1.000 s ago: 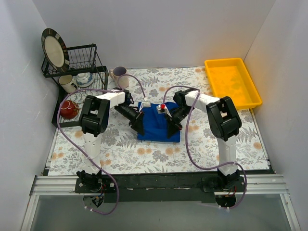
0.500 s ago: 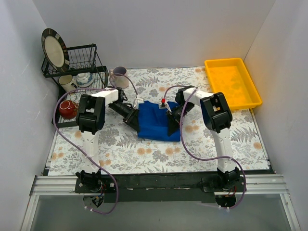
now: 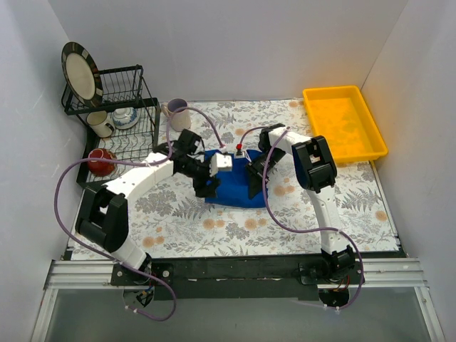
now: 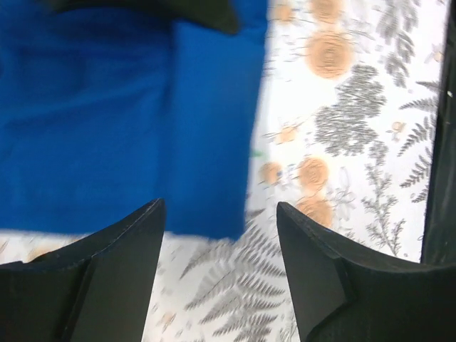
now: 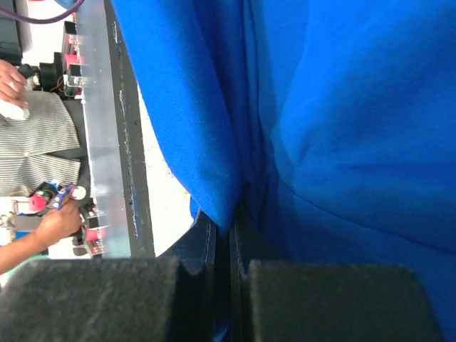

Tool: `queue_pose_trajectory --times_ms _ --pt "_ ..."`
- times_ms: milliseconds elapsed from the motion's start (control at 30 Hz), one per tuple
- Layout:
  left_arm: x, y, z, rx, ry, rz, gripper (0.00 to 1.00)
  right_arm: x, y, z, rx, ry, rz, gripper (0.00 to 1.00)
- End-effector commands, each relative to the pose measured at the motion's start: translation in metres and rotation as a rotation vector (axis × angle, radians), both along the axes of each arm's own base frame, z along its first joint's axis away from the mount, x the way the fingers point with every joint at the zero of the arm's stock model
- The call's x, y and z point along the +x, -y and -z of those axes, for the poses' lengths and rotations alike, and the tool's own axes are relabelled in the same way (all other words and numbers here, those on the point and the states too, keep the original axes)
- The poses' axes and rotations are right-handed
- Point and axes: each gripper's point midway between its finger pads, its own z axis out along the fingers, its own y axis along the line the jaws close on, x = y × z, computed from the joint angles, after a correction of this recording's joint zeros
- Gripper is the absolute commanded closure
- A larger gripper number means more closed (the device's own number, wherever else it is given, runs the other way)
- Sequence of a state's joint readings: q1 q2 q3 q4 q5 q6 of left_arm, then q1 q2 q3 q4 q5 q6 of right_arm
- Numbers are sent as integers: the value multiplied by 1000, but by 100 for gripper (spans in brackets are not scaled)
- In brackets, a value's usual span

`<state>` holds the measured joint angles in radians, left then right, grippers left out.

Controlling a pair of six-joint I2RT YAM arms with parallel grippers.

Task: Roll the t-shirts
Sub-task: Roll the T-shirt to the center of the board.

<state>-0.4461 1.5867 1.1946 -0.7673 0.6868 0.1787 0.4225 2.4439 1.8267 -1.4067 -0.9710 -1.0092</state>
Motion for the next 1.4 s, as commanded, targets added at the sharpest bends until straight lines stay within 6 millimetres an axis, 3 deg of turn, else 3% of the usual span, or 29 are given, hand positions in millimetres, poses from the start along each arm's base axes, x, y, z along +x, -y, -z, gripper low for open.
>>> queue_pose_trajectory --times_ms 0,167,333,600,667,733,800,833,900,967,1000,1033,1067,1100,1133,1167,1200,1233,1267,1300,1333,1367 --pt "-19 27 7 -24 126 129 37 28 17 51 -101 155 -79 98" --pt "-25 40 21 -23 135 174 37 24 18 49 -93 148 -81 98" --pt "-19 37 43 23 152 180 37 23 19 48 -93 149 -83 98" --pt "-25 -6 107 211 243 214 36 25 20 49 -101 160 -91 95" --pt "-26 -11 116 235 256 209 36 26 19 48 -96 170 -92 92" --pt "-26 -17 128 264 259 204 36 31 20 42 -88 201 -96 80" --pt "-24 -18 133 280 259 201 36 43 20 27 -83 258 -85 69" --pt "-22 -17 133 286 264 196 37 49 22 18 -77 280 -67 47" --pt "-20 -19 137 298 259 193 40 62 22 -13 -44 358 -38 36" --pt "-18 -20 141 315 258 194 45 73 28 -43 -22 441 -8 34" --pt "-18 -21 143 323 252 192 54 75 31 -53 -20 464 4 30" --pt "-19 -22 144 329 243 196 58 78 34 -61 -20 478 23 20" --pt "-16 -19 142 324 237 187 63 79 35 -82 -5 535 37 5" --pt "-20 -21 144 327 204 185 67 71 38 -82 -14 522 52 1" --pt "-21 -18 142 314 183 184 69 79 36 -86 0 591 69 2" --pt "-17 -8 133 263 153 176 70 77 40 -108 -7 660 111 1" --pt "-26 -8 133 251 65 156 71 79 42 -115 -10 714 143 1" --pt "-26 -7 130 235 20 134 73 85 42 -100 -1 807 180 1" --pt "-33 0 126 192 -37 140 73 83 46 -136 21 925 259 1" --pt "-34 5 116 180 -87 130 73 87 49 -144 36 1041 280 1" --pt "-38 7 118 175 -137 130 73 59 54 -111 42 1034 254 1" --pt "-43 15 110 133 -177 146 73 68 47 -153 157 1266 273 1"
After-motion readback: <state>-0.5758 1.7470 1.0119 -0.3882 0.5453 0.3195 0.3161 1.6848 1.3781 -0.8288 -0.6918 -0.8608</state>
